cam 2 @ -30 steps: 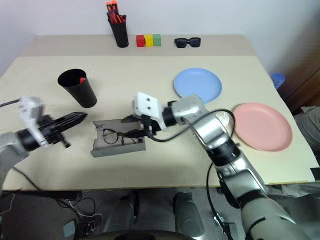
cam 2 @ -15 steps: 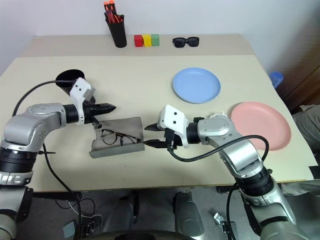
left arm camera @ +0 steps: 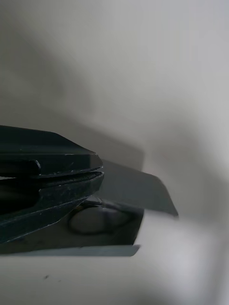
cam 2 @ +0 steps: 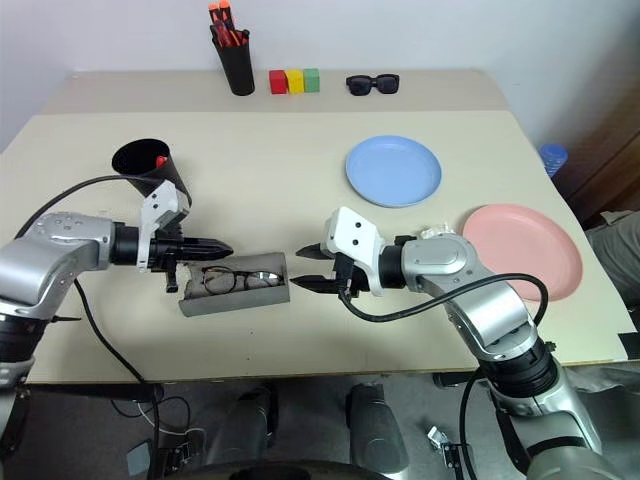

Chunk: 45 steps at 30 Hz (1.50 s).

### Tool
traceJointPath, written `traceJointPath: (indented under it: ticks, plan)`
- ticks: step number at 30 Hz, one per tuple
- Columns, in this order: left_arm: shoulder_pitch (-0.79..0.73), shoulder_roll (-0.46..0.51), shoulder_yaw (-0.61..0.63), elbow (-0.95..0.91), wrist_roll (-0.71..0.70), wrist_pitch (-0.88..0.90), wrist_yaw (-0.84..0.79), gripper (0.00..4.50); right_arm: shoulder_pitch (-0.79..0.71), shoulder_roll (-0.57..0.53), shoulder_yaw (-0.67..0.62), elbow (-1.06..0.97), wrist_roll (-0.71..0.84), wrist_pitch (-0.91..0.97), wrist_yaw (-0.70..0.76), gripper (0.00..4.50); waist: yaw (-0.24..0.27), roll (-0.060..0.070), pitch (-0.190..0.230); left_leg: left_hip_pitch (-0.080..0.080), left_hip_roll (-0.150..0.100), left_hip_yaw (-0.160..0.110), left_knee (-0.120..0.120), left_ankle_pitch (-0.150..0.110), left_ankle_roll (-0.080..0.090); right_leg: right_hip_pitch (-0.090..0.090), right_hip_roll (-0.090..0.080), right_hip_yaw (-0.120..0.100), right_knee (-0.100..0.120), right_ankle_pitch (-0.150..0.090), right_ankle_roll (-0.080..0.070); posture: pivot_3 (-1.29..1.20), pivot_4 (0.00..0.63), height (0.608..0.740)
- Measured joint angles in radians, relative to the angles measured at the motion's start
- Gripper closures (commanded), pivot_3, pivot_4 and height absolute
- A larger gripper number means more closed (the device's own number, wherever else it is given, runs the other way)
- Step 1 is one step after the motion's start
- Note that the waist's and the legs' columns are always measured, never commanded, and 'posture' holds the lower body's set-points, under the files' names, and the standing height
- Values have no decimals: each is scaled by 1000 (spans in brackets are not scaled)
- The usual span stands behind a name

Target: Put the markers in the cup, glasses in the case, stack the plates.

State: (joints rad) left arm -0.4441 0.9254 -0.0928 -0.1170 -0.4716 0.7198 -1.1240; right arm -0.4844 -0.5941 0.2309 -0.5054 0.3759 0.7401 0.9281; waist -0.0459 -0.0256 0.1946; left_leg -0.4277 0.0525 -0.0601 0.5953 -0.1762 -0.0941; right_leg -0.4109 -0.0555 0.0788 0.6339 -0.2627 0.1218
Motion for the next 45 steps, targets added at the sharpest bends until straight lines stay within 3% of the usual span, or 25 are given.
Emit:
traceJointPath:
  ticks: [10,16,20,25,31,37,40,42,45]
  plan:
    - [173,33,52,-176,-7,-24,12,4475,-30,3,23,54,-8,-41,-1,2494,3,0,0,0,0,0,1,0,0,0,-1,0,0,0,0,0,150,740]
    - [171,-117,119,-140,29,-174,140,4475,-110,30,27,189,-93,-63,-104,2494,5,0,0,0,0,0,2,0,0,1,-1,0,0,0,-1,0,150,740]
    - [181,-202,189,-238,-40,-200,185,4475,-204,4,63,454,-286,-186,-223,2494,4,0,0,-1,-1,1,2,0,0,1,-1,0,-1,1,0,0,150,740]
    - [246,-251,190,-359,-117,-166,224,4475,-283,0,108,820,-490,-412,-347,2494,-1,0,0,0,0,1,0,0,0,1,-1,0,-1,1,0,0,150,740]
    - [274,-277,182,-417,-151,-139,271,4475,-342,31,134,1098,-600,-599,-387,2494,0,0,0,0,-1,1,1,0,0,1,-1,0,-1,1,0,0,150,740]
    - [288,-278,179,-434,-152,-136,294,4475,-381,57,130,1191,-633,-679,-388,2494,-1,0,0,1,-1,0,1,0,0,2,-1,0,0,1,0,0,150,740]
    - [292,-278,178,-436,-152,-136,299,4500,-382,65,124,1200,-638,-689,-380,3375,-1,0,0,1,-1,0,1,0,0,2,-1,0,0,1,0,0,150,740]
    - [292,-278,177,-436,-153,-136,299,4500,-381,68,124,1201,-638,-689,-371,4340,0,1,0,1,-1,0,1,0,0,2,-1,0,0,1,0,0,150,740]
    - [292,-279,177,-435,-156,-136,298,4500,-377,68,116,1190,-640,-688,-371,4429,1,1,0,1,-1,0,1,0,0,2,-1,0,0,1,0,0,150,740]
